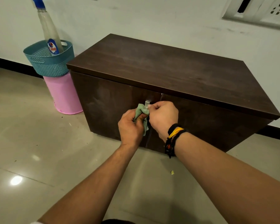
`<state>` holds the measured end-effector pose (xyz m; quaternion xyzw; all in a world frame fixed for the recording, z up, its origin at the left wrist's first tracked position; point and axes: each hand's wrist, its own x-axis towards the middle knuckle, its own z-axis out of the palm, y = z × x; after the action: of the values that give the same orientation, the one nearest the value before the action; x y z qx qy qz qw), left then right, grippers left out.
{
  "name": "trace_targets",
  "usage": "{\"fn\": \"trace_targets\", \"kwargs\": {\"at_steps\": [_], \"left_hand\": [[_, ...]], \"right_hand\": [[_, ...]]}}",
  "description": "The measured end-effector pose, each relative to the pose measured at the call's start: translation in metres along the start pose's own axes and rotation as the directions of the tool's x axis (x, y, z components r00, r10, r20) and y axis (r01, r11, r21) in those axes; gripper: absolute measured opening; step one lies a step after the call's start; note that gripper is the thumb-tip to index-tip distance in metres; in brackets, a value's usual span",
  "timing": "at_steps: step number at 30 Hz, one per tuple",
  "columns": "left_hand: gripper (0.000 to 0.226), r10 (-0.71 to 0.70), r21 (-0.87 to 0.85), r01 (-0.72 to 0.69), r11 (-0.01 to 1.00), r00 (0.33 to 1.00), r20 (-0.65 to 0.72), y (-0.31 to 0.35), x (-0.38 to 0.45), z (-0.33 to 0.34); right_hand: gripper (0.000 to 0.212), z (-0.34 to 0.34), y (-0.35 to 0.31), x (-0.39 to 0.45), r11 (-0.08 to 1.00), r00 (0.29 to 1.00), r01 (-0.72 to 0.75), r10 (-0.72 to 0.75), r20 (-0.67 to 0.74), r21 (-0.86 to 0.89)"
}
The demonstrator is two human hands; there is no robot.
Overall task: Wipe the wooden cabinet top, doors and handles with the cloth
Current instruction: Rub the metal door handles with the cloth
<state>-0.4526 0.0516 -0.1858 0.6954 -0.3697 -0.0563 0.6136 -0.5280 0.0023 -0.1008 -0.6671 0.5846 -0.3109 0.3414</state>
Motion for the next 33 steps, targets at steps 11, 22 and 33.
{"fn": "trace_targets", "kwargs": {"at_steps": [11, 22, 33], "left_hand": [[0.035, 0.048, 0.205, -0.070, 0.976, 0.993, 0.109, 0.006, 0.002, -0.010], [0.022, -0.378, 0.417, 0.254, 0.873, 0.892, 0.247, 0.013, -0.007, -0.035], [0.018, -0.122, 0.261, 0.032, 0.965, 0.934, 0.336, 0.074, -0.019, -0.026]], "right_hand": [[0.020, -0.002, -0.008, -0.003, 1.000, 1.000, 0.000, 0.000, 0.018, -0.012], [0.024, -0.044, -0.003, -0.012, 0.999, 0.999, -0.028, 0.027, 0.026, 0.037], [0.022, -0.079, 0.046, -0.012, 0.986, 0.992, -0.125, 0.128, -0.014, 0.112]]}}
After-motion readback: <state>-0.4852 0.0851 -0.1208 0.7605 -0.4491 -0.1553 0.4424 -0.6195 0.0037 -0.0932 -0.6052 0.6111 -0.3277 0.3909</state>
